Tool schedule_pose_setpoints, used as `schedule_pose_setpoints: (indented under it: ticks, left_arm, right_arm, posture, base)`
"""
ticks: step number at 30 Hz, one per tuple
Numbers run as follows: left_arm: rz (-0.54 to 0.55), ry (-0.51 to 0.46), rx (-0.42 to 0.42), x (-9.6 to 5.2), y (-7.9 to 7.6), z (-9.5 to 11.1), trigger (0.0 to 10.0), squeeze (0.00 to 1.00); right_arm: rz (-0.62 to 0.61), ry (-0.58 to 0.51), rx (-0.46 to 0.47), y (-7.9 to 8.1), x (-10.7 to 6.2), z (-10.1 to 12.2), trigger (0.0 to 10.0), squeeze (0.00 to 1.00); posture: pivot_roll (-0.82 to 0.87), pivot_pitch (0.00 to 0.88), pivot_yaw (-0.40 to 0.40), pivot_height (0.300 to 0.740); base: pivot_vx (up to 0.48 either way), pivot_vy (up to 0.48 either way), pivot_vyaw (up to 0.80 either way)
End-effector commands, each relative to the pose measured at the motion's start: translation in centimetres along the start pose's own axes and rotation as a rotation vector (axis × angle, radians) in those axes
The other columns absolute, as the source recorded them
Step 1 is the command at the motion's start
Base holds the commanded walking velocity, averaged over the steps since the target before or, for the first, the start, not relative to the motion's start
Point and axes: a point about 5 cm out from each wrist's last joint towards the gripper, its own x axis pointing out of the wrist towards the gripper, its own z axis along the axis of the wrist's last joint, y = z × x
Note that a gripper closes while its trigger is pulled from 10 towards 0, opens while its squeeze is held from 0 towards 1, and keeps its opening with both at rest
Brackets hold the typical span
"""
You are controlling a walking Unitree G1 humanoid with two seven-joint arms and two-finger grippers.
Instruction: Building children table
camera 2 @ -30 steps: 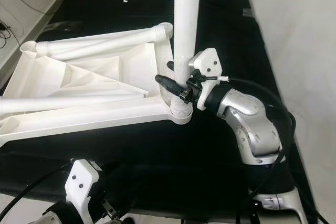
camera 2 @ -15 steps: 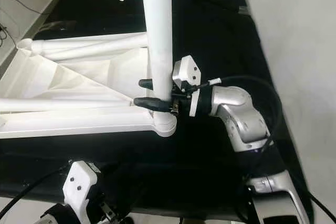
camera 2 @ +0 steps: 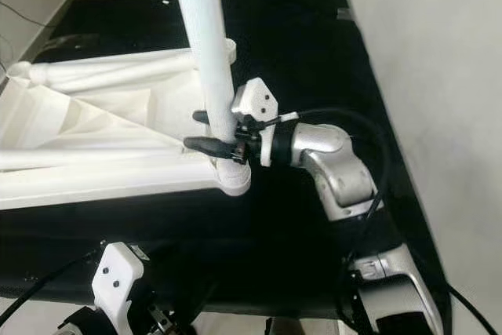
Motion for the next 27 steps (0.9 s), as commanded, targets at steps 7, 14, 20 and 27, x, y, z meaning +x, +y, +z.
schedule_pose_setpoints:
  ticks: [7,14,20,27]
  left_arm:
    - [0.005,0.026,0.000,-0.2,0.1,-0.2,10.0,0.00]
    - [0.071,-0.004,0.059,-0.2,1.9,0.6,10.0,0.00]
    - [0.105,-0.030,0.130,0.0,4.1,1.7,10.0,0.00]
    - [0.112,-0.066,0.163,0.7,5.0,2.6,10.0,0.00]
  right_arm:
    - [-0.693,0.339,0.260,0.6,-3.7,-6.5,10.0,0.00]
    - [-0.867,0.265,0.404,3.9,-4.4,-6.8,10.0,0.00]
    - [-0.851,0.192,0.426,4.7,-3.0,-6.3,10.0,0.00]
    - [-0.832,0.046,0.472,4.2,-2.1,-4.5,10.0,0.00]
  posture:
    - [0.06,0.290,0.056,0.740]
    - [0.06,0.270,0.068,0.740]
    - [0.06,0.238,0.080,0.740]
    - [0.05,0.214,0.083,0.740]
  base:
    - [0.000,0.000,0.00]
    - [0.000,0.000,0.00]
    - [0.000,0.000,0.00]
    - [0.000,0.000,0.00]
